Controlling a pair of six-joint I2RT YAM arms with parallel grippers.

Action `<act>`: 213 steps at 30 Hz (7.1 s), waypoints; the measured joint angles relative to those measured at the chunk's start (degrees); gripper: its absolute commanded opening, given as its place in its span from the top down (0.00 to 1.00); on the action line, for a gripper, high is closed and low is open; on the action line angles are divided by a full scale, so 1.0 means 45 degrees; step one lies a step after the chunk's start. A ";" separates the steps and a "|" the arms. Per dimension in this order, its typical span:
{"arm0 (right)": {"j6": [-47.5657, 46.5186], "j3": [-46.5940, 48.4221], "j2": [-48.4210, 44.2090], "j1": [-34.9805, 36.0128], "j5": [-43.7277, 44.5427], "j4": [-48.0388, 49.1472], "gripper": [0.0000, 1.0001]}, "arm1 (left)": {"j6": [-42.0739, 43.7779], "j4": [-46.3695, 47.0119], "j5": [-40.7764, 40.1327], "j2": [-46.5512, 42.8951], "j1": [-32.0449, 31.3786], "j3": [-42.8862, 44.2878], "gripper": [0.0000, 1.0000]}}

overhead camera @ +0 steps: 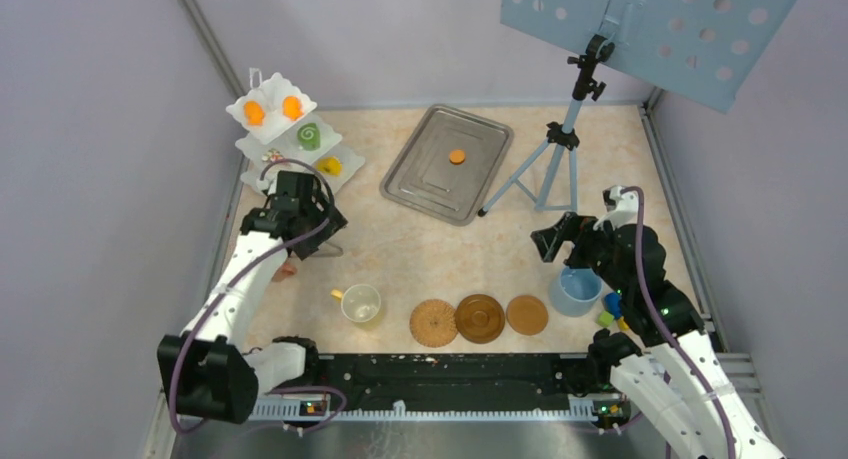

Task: Serve the afternoon tea

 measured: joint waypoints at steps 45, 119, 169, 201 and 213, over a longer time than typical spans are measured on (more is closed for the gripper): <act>0.0005 0.0000 0.0053 0.0000 0.0000 -0.0005 0.02 | -0.6513 0.0112 -0.3750 0.7621 0.1919 0.1389 0.48; 0.0092 0.0005 -0.0219 0.0000 0.0102 -0.0189 0.02 | 0.8480 0.0272 -0.1039 1.1876 -0.6295 1.0841 0.48; 0.0107 0.0005 -0.0214 0.0000 0.0112 -0.0214 0.02 | 0.8150 0.1093 0.0641 1.3070 -0.5323 1.2031 0.73; 0.0097 0.0005 -0.0209 0.0000 0.0155 -0.0189 0.01 | 0.8145 -0.0350 -0.1350 0.4906 -0.5323 1.0117 0.76; 0.0097 0.0005 -0.0078 0.0000 0.0151 -0.0175 0.02 | 0.7995 -0.1967 -0.3667 0.3691 -0.5168 1.0933 0.75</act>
